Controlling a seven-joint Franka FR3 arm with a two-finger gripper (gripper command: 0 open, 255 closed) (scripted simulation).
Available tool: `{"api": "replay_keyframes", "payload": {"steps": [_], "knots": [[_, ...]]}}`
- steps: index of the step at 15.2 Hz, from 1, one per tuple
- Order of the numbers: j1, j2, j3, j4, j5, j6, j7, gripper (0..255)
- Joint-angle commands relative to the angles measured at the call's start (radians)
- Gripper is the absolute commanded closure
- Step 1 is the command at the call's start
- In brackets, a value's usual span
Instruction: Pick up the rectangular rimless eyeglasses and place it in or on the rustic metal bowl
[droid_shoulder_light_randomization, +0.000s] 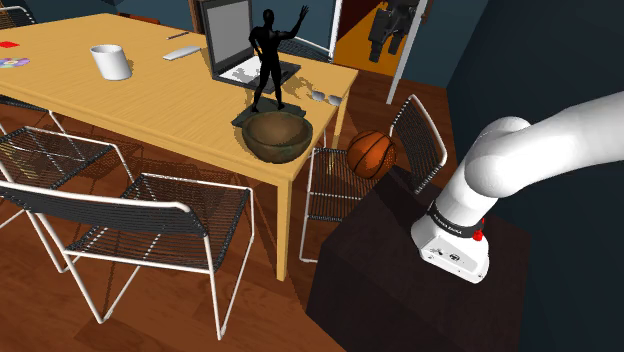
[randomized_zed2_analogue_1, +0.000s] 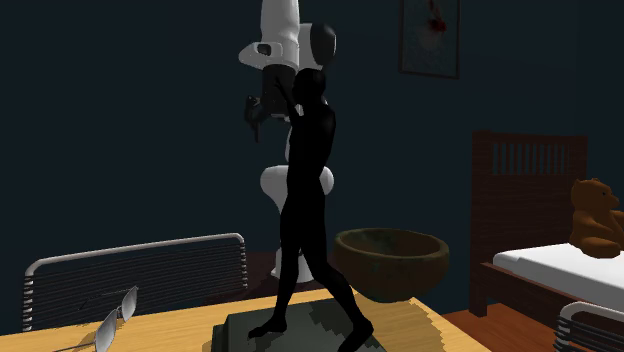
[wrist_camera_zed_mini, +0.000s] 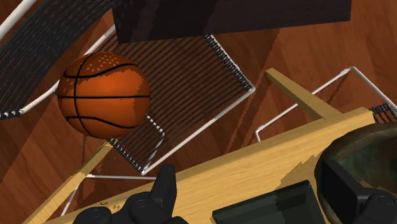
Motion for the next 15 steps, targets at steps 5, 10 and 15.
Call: {"api": "replay_keyframes", "payload": {"steps": [5,10,15], "knots": [[-0.005,0.091,-0.057,-0.019,-0.032,0.111,-0.089,0],[-0.007,0.233,-0.125,-0.010,-0.056,0.245,-0.200,0],[-0.005,0.400,-0.187,0.038,-0.056,0.366,-0.312,0]]}}
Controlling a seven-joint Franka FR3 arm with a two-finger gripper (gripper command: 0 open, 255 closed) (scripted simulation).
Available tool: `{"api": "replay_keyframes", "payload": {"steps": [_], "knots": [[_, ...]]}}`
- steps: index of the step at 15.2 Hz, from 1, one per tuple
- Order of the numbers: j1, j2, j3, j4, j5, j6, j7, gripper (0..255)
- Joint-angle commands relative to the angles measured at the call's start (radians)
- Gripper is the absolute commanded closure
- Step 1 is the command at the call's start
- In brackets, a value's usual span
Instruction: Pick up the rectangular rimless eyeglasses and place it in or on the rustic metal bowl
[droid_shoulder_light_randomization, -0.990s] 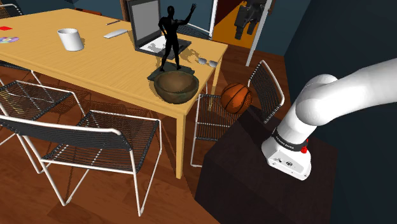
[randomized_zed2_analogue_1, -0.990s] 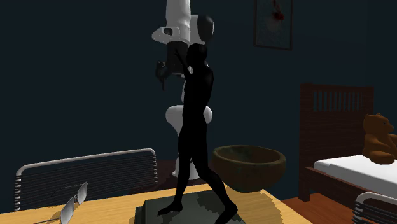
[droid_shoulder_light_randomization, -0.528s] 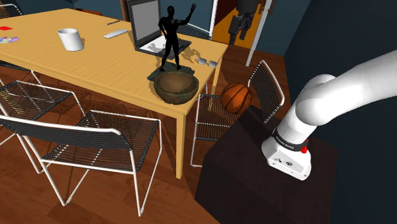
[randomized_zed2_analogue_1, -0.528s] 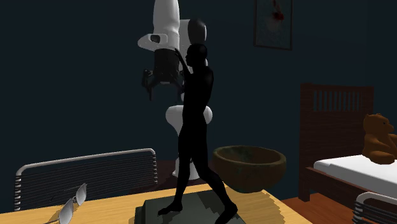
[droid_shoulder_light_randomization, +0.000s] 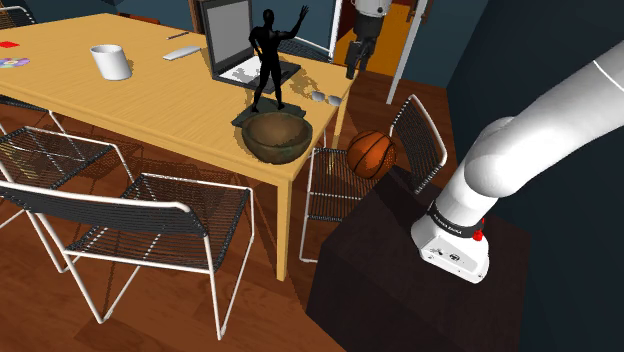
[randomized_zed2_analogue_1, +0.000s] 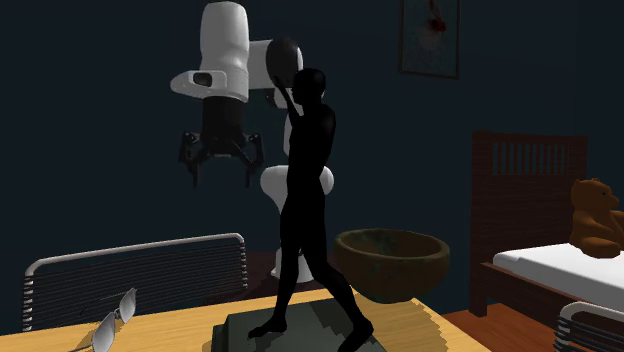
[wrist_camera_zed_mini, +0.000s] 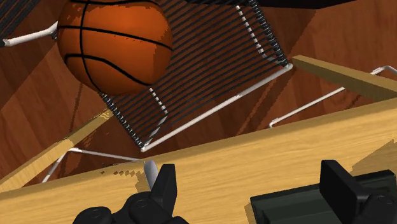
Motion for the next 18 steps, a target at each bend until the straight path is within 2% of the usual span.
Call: {"api": "replay_keyframes", "payload": {"steps": [1,8,15,18], "knots": [[0.001,0.074,-0.025,0.018,0.004,0.057,-0.050,0],[-0.001,0.339,-0.085,0.154,0.064,0.180,-0.220,0],[-0.034,0.619,-0.094,0.361,0.158,0.240,-0.387,0],[-0.042,0.659,-0.089,0.375,0.171,0.265,-0.404,0]]}}
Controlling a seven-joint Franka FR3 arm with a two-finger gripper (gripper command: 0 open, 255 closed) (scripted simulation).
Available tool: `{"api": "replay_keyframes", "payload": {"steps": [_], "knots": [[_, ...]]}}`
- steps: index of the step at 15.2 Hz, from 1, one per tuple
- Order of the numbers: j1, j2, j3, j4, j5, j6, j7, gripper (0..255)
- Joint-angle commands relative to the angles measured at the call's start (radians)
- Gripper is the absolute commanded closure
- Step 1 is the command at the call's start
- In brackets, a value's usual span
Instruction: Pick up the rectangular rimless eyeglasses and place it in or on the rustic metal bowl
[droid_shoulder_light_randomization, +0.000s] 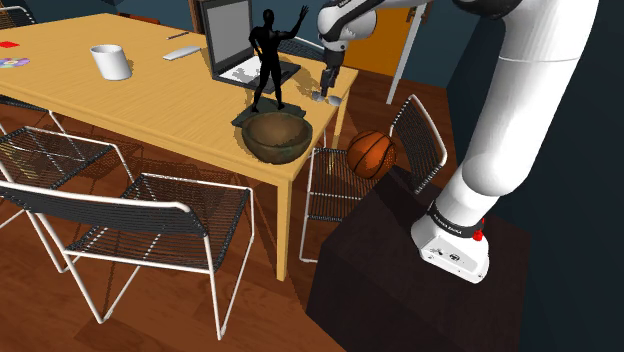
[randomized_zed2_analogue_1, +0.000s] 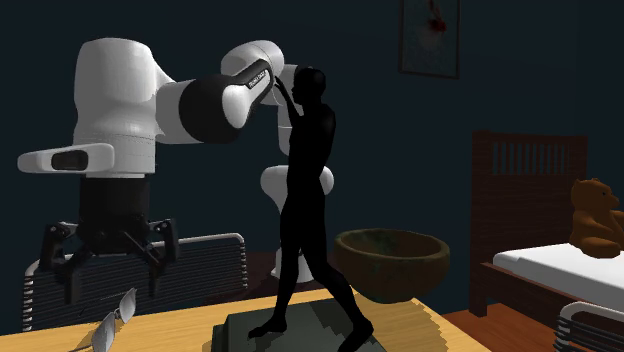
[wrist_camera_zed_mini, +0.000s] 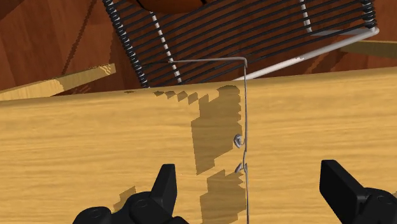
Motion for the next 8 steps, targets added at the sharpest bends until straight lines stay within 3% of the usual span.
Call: {"api": "replay_keyframes", "payload": {"steps": [1,8], "knots": [[-0.002,0.023,0.003,0.003,0.008,0.020,-0.006,0],[-0.006,0.058,0.008,-0.015,0.022,0.071,-0.015,0]]}}
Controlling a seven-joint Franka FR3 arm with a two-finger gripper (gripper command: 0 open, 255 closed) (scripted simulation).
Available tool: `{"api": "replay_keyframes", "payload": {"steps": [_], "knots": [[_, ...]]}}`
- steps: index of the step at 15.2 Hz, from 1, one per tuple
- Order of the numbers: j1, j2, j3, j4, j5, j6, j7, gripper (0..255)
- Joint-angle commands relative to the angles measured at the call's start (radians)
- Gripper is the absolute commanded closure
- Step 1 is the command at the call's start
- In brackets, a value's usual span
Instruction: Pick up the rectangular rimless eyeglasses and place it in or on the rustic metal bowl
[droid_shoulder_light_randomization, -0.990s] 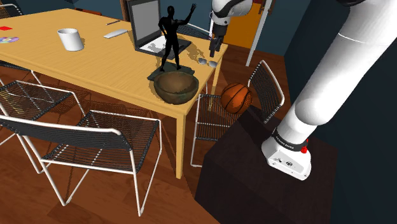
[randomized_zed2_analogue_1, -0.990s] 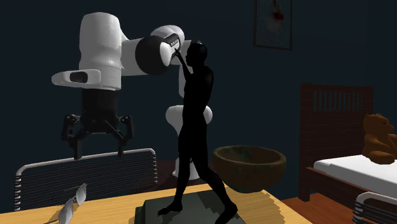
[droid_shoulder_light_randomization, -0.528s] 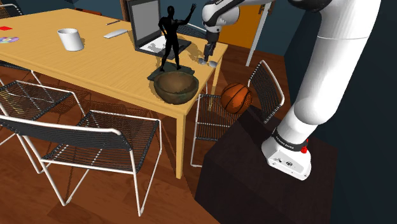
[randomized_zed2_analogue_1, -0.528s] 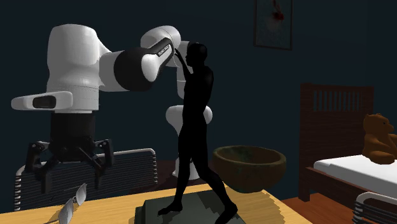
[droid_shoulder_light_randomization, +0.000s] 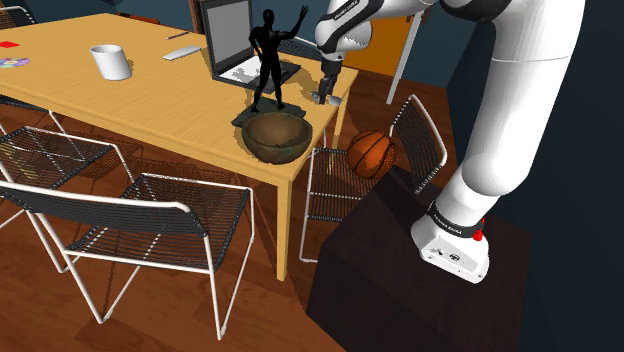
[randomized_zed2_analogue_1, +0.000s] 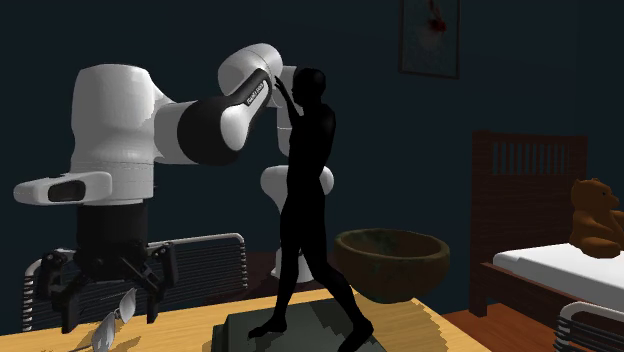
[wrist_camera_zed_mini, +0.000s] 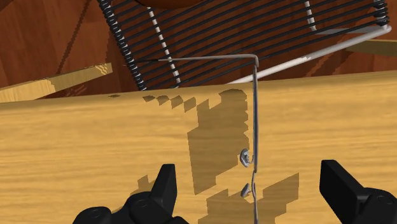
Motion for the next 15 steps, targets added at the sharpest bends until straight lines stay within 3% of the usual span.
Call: {"api": "replay_keyframes", "payload": {"steps": [1,5,6,15], "knots": [[0.000,0.002,0.000,-0.001,0.001,0.003,0.000,0],[0.000,0.002,0.000,-0.001,0.001,0.003,0.000,0],[0.000,0.002,0.000,-0.001,0.001,0.003,0.000,255],[0.000,0.002,0.000,-0.001,0.001,0.003,0.000,255]]}}
